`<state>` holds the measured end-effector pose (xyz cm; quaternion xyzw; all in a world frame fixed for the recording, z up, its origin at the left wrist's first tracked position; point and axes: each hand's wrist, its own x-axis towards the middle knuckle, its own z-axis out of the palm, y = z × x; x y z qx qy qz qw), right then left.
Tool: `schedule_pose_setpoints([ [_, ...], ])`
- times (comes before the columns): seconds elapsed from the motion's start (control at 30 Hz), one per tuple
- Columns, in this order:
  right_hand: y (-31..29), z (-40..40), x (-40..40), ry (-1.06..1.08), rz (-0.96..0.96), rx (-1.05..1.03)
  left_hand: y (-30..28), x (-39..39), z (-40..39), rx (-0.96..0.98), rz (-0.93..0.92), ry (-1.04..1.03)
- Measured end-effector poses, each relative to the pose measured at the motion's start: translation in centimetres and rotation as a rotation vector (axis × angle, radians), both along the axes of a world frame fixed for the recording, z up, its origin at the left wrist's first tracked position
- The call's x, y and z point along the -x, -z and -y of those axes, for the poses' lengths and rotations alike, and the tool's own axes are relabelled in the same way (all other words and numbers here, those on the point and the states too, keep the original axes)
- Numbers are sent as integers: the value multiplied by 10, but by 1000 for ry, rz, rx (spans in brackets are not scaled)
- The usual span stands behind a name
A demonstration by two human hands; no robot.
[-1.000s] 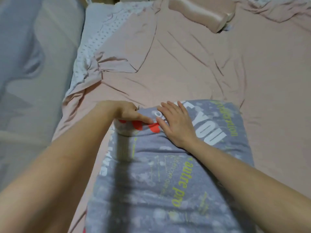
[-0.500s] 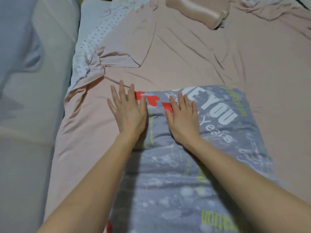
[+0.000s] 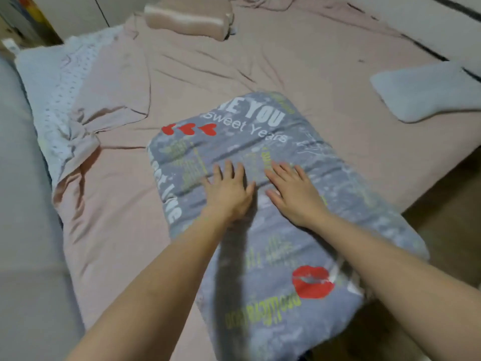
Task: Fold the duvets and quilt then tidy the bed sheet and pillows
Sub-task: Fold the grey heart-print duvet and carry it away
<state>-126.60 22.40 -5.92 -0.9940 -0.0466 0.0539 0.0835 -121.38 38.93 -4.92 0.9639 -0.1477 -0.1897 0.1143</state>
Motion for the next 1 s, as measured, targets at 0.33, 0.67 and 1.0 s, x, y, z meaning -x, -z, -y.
schedule_pose_setpoints([
  [0.33,15,161,169,598,-54,-271,3,208,129,-131,229,821],
  [0.67,34,199,257,855,-63,-597,-11,174,173,87,400,455],
  [1.0,94,100,230,1383,-367,-1559,25,201,182,-397,549,507],
])
